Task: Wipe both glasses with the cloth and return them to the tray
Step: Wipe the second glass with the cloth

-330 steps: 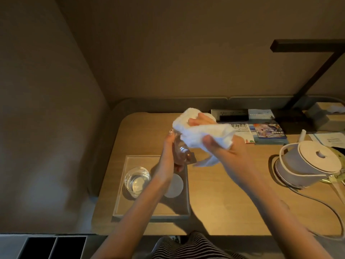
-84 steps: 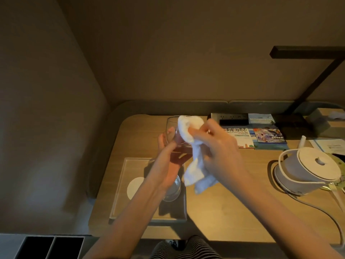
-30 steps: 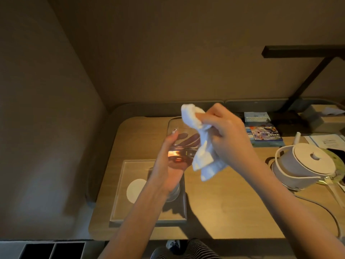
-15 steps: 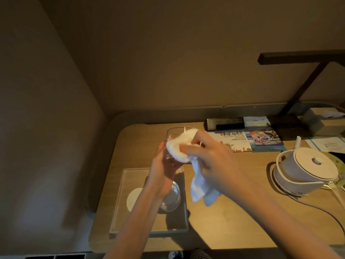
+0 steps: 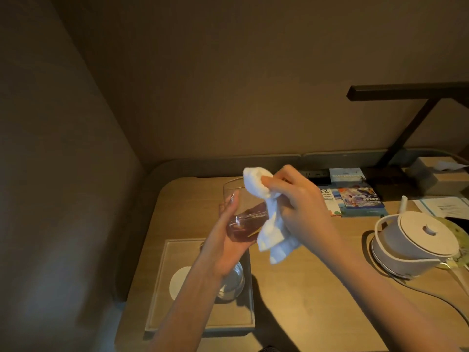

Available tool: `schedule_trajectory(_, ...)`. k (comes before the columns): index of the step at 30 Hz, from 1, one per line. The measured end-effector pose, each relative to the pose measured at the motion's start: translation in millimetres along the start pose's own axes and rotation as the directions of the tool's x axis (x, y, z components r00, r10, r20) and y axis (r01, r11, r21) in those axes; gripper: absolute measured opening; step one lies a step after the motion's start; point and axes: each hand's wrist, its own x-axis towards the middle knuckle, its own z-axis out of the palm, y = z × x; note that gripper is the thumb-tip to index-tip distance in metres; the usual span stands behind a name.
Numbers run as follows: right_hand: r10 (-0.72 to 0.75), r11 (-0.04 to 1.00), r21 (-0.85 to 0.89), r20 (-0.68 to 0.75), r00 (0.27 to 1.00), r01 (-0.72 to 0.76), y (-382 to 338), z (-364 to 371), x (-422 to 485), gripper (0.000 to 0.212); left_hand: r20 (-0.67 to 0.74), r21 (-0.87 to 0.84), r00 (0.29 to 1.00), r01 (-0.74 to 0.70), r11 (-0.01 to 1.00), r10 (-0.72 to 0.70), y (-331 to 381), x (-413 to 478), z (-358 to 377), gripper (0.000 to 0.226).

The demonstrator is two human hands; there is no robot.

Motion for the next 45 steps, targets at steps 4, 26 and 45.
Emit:
schedule_trajectory(4,-0.139,0.978,-0.136,0.125,0.982,0.156,-10.5,3.9,-17.0,0.042,-0.057,-0.045,0.998,-0.04,0.998,0.037,5.3,4.8,-8.2,0.074)
schedule_trajectory(26,-0.26,0.93,-0.22,0.177,0.949,0.296,-26.3,12.4,-16.9,0.035,-0.055,0.101,0.988,-0.139,0.985,0.145,3.1,13.2,-23.2,0.045)
schedule_trajectory(45,-0.185,0.949,-0.219,0.187,0.965,0.225,-30.7,20.4,-23.9,0.042,-0.129,-0.157,0.986,-0.127,0.979,0.108,-3.1,22.7,-22.6,0.063)
